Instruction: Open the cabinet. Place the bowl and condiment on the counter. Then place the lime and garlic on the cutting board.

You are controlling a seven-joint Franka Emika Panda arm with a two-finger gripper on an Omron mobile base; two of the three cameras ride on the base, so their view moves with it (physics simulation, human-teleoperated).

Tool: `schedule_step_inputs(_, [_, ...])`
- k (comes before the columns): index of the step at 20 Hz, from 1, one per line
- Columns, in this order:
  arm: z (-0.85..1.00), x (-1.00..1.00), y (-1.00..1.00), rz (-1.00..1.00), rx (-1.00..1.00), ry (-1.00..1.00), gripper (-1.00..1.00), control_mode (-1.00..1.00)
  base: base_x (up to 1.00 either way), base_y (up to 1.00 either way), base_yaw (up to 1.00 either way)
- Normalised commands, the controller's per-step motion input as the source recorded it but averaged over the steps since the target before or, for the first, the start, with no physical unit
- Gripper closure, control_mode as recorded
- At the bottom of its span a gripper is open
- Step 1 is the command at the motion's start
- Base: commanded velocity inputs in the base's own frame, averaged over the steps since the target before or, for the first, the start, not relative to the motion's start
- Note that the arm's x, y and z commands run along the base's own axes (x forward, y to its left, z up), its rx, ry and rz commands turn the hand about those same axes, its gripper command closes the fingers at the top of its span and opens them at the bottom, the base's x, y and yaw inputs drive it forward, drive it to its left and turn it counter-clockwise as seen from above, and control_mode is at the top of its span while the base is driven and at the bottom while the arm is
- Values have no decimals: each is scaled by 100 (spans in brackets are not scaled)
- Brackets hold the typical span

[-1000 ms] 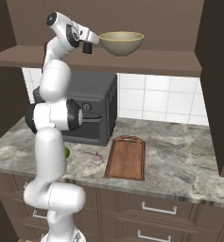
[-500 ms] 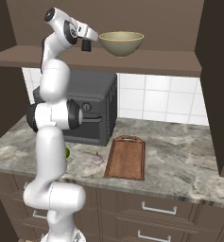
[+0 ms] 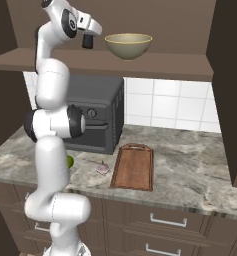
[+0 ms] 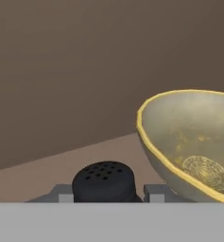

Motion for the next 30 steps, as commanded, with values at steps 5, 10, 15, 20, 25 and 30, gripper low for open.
schedule_step_inputs(5, [3,-85,-18,11,1,-9,100,-100,0,0,0])
schedule_step_inputs(10, [0,-89,-25,12,5,-15,100,-100,0,0,0])
schedule_step_inputs(15, [-6,-89,-24,12,3,-14,100,-100,0,0,0])
schedule_step_inputs(20, [-9,-88,-20,13,1,-12,100,-100,0,0,0])
schedule_step_inputs(25, [-8,-79,-10,15,2,-10,100,-100,0,0,0])
schedule_step_inputs(30, [-9,-75,-9,14,2,-10,100,-100,0,0,0])
